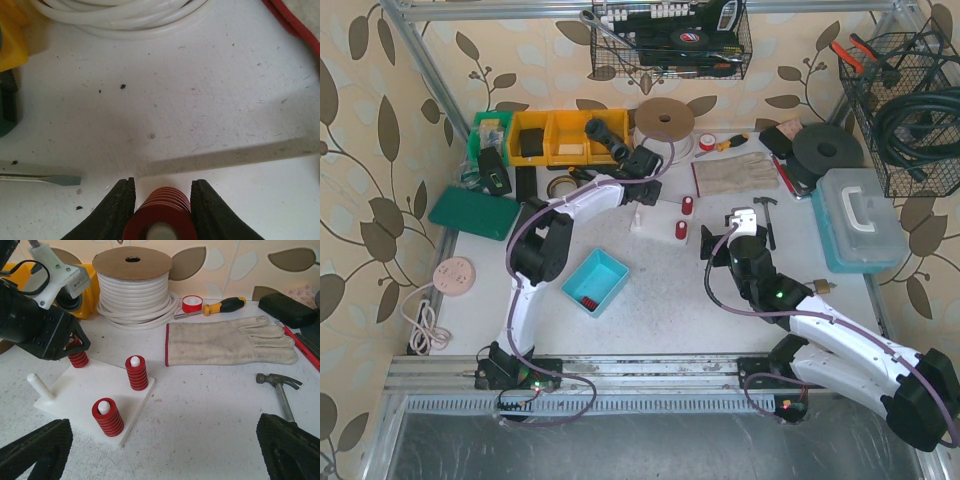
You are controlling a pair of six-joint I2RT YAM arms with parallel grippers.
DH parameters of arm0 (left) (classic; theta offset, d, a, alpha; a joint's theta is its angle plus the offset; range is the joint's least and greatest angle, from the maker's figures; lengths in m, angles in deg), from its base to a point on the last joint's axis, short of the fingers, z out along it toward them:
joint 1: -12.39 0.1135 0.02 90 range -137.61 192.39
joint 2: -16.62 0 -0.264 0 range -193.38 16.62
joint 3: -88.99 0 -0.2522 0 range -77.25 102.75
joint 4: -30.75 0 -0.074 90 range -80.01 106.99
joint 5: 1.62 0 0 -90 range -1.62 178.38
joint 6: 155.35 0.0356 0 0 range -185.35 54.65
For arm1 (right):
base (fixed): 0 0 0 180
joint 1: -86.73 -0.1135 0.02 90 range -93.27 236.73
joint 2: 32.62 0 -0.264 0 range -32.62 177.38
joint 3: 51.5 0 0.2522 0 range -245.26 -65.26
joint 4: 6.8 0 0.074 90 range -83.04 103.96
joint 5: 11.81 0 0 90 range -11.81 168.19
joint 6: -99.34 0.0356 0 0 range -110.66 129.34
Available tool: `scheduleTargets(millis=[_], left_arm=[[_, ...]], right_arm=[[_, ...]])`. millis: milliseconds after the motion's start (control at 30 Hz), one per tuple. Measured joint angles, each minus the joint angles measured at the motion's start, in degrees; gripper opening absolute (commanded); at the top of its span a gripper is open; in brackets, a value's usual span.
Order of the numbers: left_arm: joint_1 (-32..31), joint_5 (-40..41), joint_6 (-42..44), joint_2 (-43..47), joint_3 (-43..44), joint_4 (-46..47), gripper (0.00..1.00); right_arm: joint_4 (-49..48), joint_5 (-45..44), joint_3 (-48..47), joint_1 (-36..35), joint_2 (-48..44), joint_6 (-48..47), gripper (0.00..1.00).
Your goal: Install the large spring
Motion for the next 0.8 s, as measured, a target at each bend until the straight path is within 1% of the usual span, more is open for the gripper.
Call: scheduleTargets(millis=[33, 167, 233, 267, 333, 433, 533, 767, 800], left_arm=[[0.0, 0.0, 0.1, -0.1, 0.0, -0.1, 0.38], [0.0, -0.2, 0.4, -0.2, 0.4, -0.7, 0.46], [0.0, -0.5, 0.6, -0.2, 1.0, -0.9, 0.63], [0.0, -0.8, 0.8, 0.0, 1.2, -1.0, 0.68], [0.0, -1.3, 0.7, 0.6, 1.2, -1.6, 0.73], [0.0, -1.7, 0.6, 2.7, 1.2, -3.1, 0.73], [0.0, -1.7, 0.4, 7.1, -0.4, -4.3, 0.69], [0.0, -1.7, -1.6, 23.3, -10.6, -9.4, 0.56], [0.0, -1.9, -1.8, 25.9, -12.9, -10.2, 0.52]], right_arm=[[0.0, 0.0, 0.0, 0.0, 0.0, 0.0, 0.98], [0.0, 0.2, 0.0, 0.1, 0.0, 0.0, 0.98], [0.0, 0.4, 0.0, 0.2, 0.0, 0.0, 0.98], [0.0, 0.4, 0.0, 0.2, 0.0, 0.0, 0.98], [0.0, 0.4, 0.0, 0.2, 0.0, 0.0, 0.98], [0.0, 0.4, 0.0, 0.3, 0.0, -0.2, 0.98], [0.0, 0.5, 0.0, 0.3, 0.0, -0.2, 0.98], [0.0, 1.3, 0.0, 0.3, 0.0, -0.2, 0.98], [0.0, 1.4, 0.0, 0.3, 0.0, -0.2, 0.98]])
